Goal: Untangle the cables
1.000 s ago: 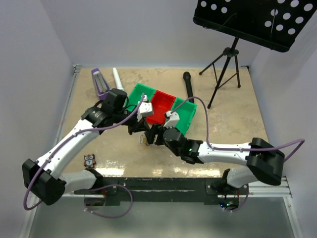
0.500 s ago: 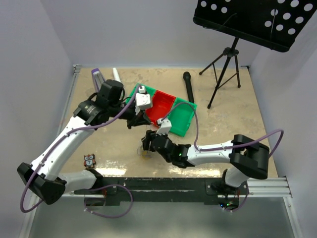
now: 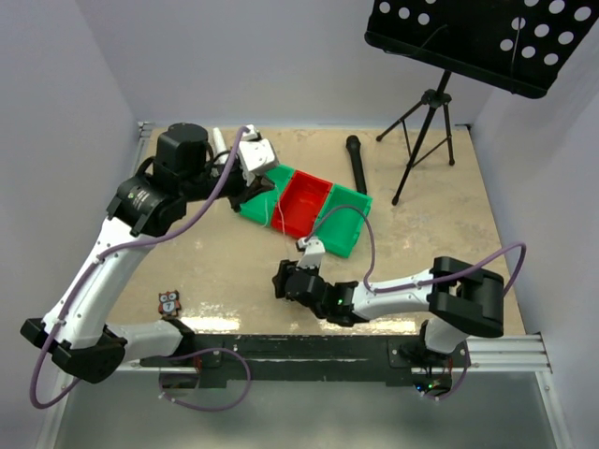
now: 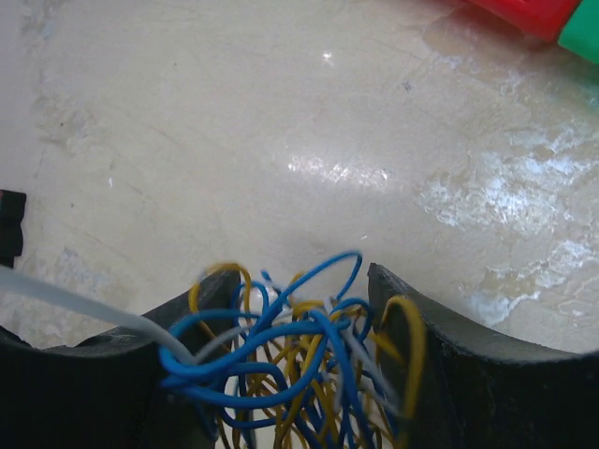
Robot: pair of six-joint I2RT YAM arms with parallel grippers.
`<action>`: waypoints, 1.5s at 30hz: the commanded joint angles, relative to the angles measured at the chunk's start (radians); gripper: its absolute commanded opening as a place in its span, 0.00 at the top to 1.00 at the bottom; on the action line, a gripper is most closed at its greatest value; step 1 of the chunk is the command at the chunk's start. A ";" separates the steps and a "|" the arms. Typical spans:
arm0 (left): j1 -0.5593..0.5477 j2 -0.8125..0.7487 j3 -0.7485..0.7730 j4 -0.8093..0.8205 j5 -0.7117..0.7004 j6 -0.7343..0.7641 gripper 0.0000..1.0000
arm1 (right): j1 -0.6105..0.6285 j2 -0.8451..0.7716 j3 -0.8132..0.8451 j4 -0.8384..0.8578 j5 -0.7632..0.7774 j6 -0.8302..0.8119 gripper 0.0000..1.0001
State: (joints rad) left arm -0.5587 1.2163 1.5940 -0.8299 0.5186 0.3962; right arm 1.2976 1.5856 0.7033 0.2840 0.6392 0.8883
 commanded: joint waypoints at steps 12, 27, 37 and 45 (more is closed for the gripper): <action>0.005 0.037 0.353 0.109 -0.304 -0.092 1.00 | 0.039 0.025 -0.110 -0.054 0.013 0.162 0.39; 0.005 0.009 0.342 0.000 -0.157 -0.059 1.00 | 0.048 -0.363 -0.015 -0.069 0.119 -0.129 0.23; 0.005 -0.119 0.028 0.089 -0.094 -0.086 1.00 | 0.048 -0.544 -0.044 0.109 -0.006 -0.339 0.19; 0.005 -0.123 -0.029 0.094 0.057 -0.120 1.00 | 0.049 -0.446 0.005 0.126 0.004 -0.396 0.23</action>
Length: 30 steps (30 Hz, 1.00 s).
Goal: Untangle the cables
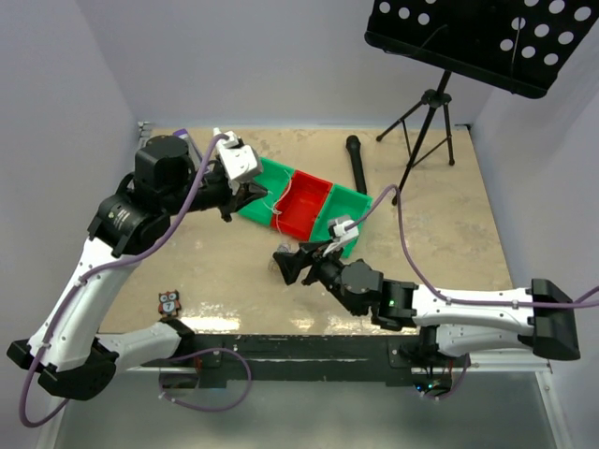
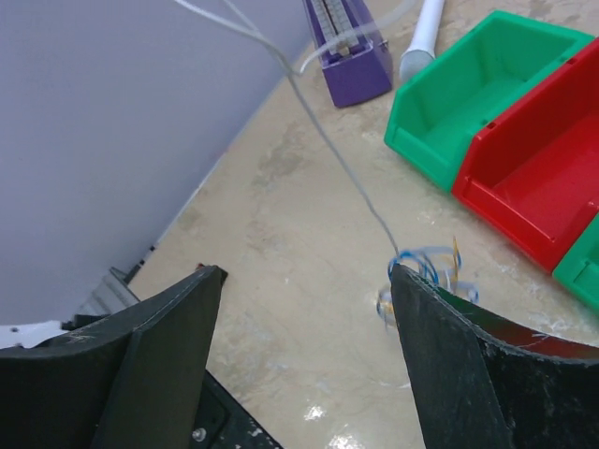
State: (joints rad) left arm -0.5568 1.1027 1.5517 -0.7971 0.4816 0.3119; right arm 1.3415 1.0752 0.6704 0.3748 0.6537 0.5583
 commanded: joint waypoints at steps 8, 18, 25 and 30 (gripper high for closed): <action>0.003 0.005 0.062 0.036 0.144 -0.040 1.00 | 0.004 0.186 0.084 0.085 0.081 -0.090 0.25; 0.003 0.032 0.140 -0.027 0.192 -0.034 1.00 | 0.004 0.279 0.146 0.185 0.158 -0.164 0.34; 0.003 0.040 0.214 -0.034 0.175 -0.028 1.00 | 0.005 0.334 0.097 0.187 0.123 -0.088 0.52; 0.003 0.055 0.313 -0.031 0.149 -0.025 1.00 | 0.004 0.358 0.012 0.187 0.084 0.009 0.68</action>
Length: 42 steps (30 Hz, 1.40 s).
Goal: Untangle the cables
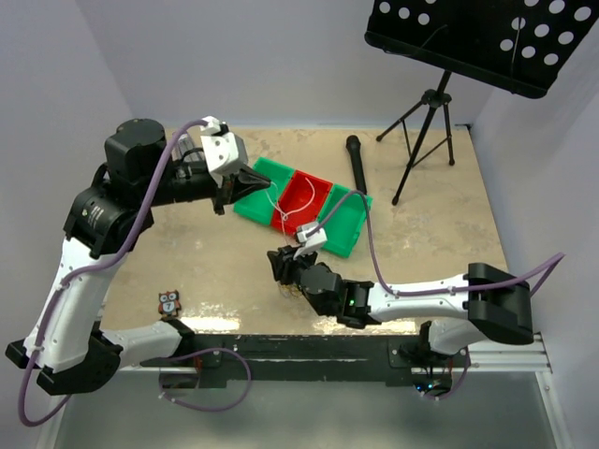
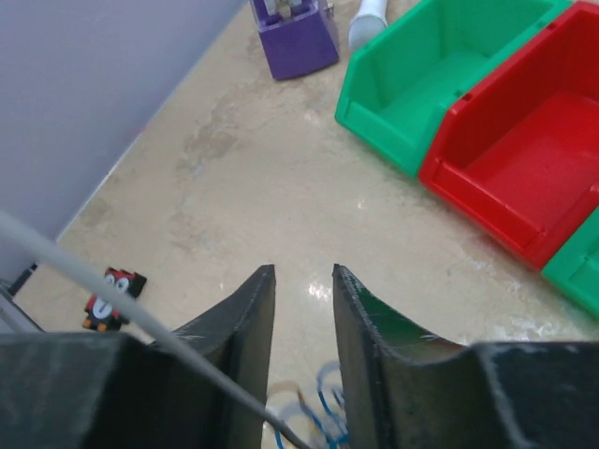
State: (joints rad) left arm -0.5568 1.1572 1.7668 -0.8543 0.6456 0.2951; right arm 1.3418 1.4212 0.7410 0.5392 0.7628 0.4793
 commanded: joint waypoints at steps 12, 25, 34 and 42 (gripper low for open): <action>0.003 -0.028 0.227 0.220 -0.236 -0.037 1.00 | 0.005 0.053 -0.156 0.025 -0.114 0.214 0.67; 0.003 -0.027 0.290 0.463 -0.558 0.009 1.00 | 0.013 0.102 -0.229 0.035 -0.138 0.314 0.62; 0.003 -0.068 0.042 0.465 -0.532 0.006 1.00 | 0.014 -0.037 -0.120 -0.080 -0.074 0.220 0.38; 0.003 -0.079 -0.122 0.486 -0.552 0.035 1.00 | 0.005 -0.188 0.021 -0.243 0.016 0.160 0.28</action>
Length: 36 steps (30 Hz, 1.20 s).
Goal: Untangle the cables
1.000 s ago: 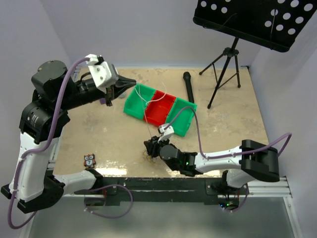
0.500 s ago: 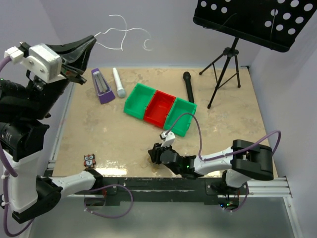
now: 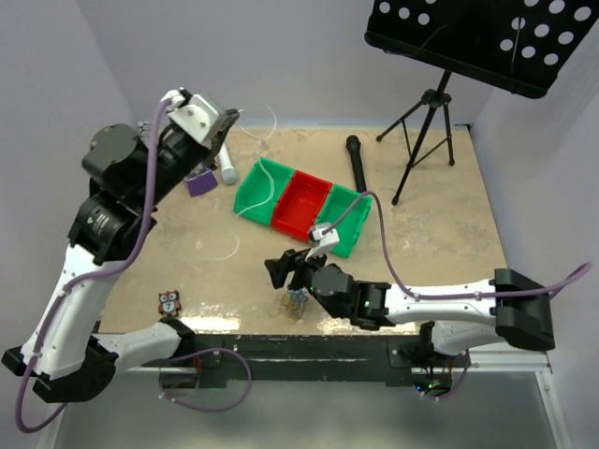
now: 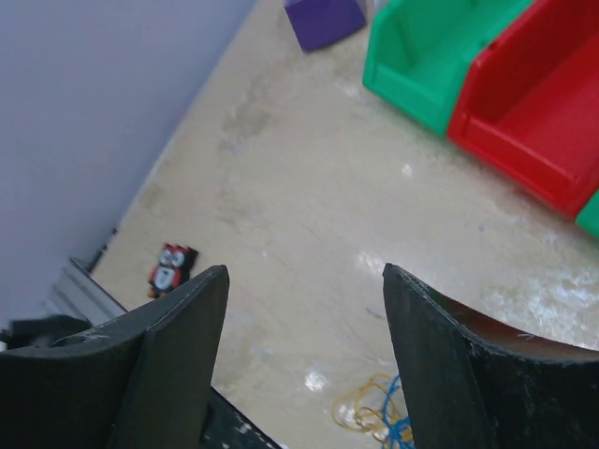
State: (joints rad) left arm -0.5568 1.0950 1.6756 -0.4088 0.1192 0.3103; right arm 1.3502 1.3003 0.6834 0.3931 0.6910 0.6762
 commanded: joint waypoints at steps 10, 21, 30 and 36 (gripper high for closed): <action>0.003 -0.032 -0.086 0.024 -0.018 -0.004 1.00 | -0.238 0.115 0.261 -0.344 0.093 0.042 0.31; 0.003 -0.040 -0.093 -0.004 -0.007 -0.008 1.00 | -0.348 0.413 0.458 -0.448 0.171 0.131 0.31; 0.003 -0.061 -0.125 0.002 -0.009 -0.011 1.00 | -0.381 0.502 0.561 -0.594 0.208 0.229 0.31; 0.003 -0.060 -0.122 0.001 -0.010 -0.022 1.00 | -0.388 0.518 0.608 -0.718 0.248 0.307 0.35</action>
State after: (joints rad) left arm -0.5568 1.0504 1.5555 -0.4332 0.1169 0.3069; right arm 0.9676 1.8145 1.2289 -0.2024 0.8658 0.8894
